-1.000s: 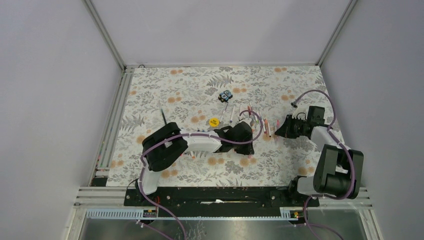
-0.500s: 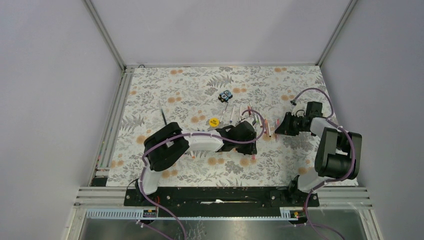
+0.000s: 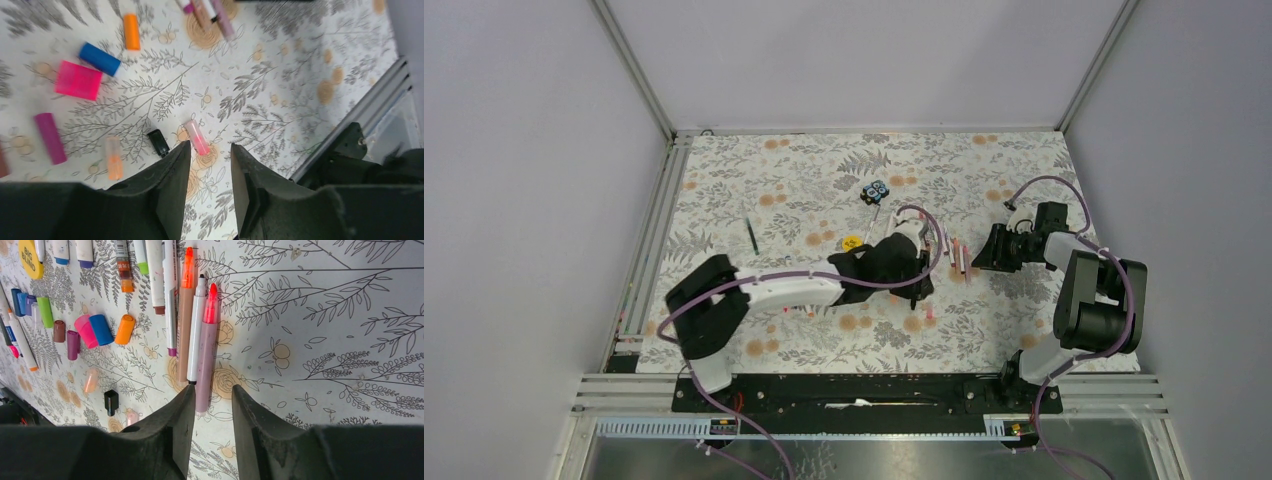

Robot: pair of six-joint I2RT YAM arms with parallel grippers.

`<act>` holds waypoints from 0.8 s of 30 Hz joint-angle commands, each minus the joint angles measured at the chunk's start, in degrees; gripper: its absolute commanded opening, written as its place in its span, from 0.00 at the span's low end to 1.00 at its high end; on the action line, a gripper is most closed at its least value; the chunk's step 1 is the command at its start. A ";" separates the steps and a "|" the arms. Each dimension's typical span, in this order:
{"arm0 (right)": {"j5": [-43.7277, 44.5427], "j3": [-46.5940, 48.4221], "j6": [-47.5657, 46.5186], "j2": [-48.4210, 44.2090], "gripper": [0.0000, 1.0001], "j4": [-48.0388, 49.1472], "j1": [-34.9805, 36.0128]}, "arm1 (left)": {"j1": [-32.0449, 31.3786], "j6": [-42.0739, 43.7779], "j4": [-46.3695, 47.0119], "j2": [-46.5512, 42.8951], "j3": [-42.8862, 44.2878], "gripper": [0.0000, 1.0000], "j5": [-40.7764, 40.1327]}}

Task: Open the pen caps
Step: Place the pen cap at the center of the board.

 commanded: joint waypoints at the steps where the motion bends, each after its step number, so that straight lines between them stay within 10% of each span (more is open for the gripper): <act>1: -0.31 1.93 -1.08 0.14 0.40 -1.57 -0.28 | -0.24 7.28 4.88 -11.30 -4.14 0.40 -8.26; 6: -1.82 2.65 -3.83 -0.78 0.46 -3.39 -0.28 | 1.10 12.18 3.54 -22.87 -11.40 0.60 -21.03; 10: -2.69 3.06 -5.98 -1.44 0.51 -4.74 -0.28 | 4.30 12.49 3.19 -32.35 -19.53 0.98 -30.30; 24: -2.66 3.76 -8.35 -2.13 0.54 -6.52 -0.41 | 40.35 4.66 -0.55 -39.64 -28.47 0.99 -6.68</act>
